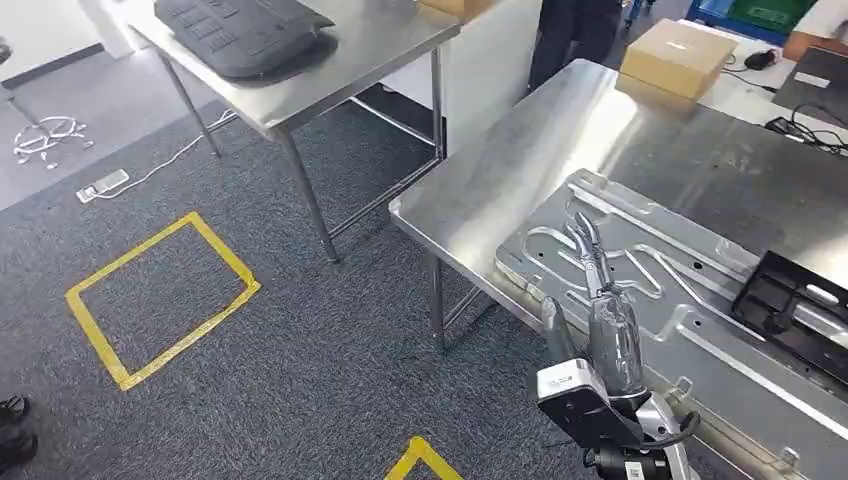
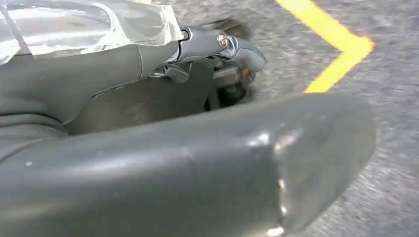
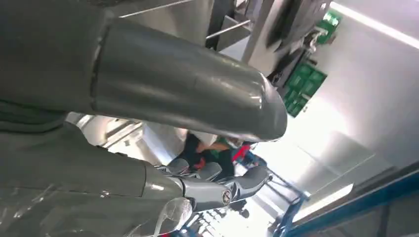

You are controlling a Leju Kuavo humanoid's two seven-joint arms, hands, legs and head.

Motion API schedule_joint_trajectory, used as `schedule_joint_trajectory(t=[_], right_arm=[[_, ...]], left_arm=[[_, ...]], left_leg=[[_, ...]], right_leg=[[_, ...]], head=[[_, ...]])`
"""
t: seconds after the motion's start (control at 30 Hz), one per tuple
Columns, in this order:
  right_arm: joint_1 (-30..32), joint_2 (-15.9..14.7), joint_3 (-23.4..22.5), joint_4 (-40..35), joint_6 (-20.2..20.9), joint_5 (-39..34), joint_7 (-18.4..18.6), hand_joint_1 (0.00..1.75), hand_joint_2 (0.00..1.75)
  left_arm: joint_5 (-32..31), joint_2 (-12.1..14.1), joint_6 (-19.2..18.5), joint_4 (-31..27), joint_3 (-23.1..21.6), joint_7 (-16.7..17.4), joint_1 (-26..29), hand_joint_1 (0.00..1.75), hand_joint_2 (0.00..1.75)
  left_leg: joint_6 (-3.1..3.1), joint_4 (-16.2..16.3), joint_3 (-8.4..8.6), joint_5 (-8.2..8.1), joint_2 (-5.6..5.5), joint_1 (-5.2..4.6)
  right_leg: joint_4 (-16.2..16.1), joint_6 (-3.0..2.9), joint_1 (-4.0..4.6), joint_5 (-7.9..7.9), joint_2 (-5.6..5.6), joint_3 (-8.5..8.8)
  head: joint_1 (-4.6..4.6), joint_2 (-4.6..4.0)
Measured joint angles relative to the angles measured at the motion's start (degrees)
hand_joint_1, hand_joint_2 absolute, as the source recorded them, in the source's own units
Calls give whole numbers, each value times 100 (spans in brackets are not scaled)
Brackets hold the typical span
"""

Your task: Take the parts from the cabinet and place them on the table.

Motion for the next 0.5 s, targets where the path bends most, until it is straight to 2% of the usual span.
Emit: schedule_joint_trajectory(t=[0.03,0.1,0.13,0.17,0.2,0.23,0.27,0.3,0.33,0.37,0.4,0.43,0.47,0.5], right_arm=[[0,-2,0,0,9,-2,-11,0,0],[-6,2,11,0,44,-11,-37,0,0],[-26,4,11,-2,79,-13,-61,0,0],[-16,4,11,-2,107,-17,-68,0,0],[-21,5,24,-4,144,-22,-90,0,0],[-26,4,31,-11,153,-20,-107,0,0],[-18,2,37,-11,177,-39,-109,0,0],[-10,0,50,-11,210,-68,-116,0,0],[-10,0,72,-11,225,-74,-131,0,0],[-11,0,85,-11,245,-87,-142,0,0],[-14,0,96,-11,284,-114,-162,0,0],[-24,0,107,-11,337,-146,-168,0,0],[-32,0,118,-11,379,-155,-179,0,0],[-42,0,135,-7,418,-177,-190,0,0]], left_arm=[[-7,0,9,0,-11,4,4,0,0],[-13,0,15,0,-31,15,17,0,0],[-22,0,15,0,-37,15,13,0,0],[-28,-13,20,0,-39,17,26,0,0],[-57,-13,28,0,-50,13,19,0,0],[-70,-15,33,0,-63,31,7,0,0],[-109,-28,44,0,-79,31,-1,0,0],[-157,-31,85,0,-85,50,0,0,0],[-201,-33,129,0,-92,85,0,0,0],[-262,-33,173,0,-109,107,-1,0,0],[-293,-35,199,0,-133,138,-8,0,0],[-319,-39,232,0,-173,155,-17,0,0],[-334,-39,276,0,-199,173,-22,0,0],[-339,-30,312,0,-216,208,-33,0,0]], left_leg=[[24,-20,-25,4,-63,-41],[34,-22,-81,5,-226,-52],[65,-83,-56,38,-327,-46],[73,-151,23,99,-405,32],[103,-170,32,103,-479,35],[141,-165,30,120,-529,37],[146,-165,30,118,-614,37],[147,-159,25,118,-717,35],[146,-156,28,118,-814,35],[145,-153,40,117,-912,42],[136,-143,54,111,-1006,57],[105,-117,69,90,-1108,81],[53,-68,64,54,-1189,100],[-5,13,-2,5,-1250,58]], right_leg=[[-12,25,22,-9,-70,-10],[-37,70,17,-18,-228,20],[-63,109,38,-32,-313,70],[17,142,-2,-95,-40,71],[245,131,9,-262,282,-30],[648,119,-2,-488,439,-220],[1136,117,13,-706,528,-460],[1596,122,23,-853,560,-704],[1786,129,26,-837,563,-829],[1667,138,19,-678,563,-807],[1333,149,6,-429,569,-676],[783,173,-18,-106,613,-444],[282,219,-65,138,784,-232],[101,256,-104,46,1116,-158]], head=[[0,-2],[0,0],[0,0],[7,-2],[13,-2],[15,-2],[15,0],[15,-2],[15,0],[15,-2],[15,0],[15,0],[15,0],[20,-2]])
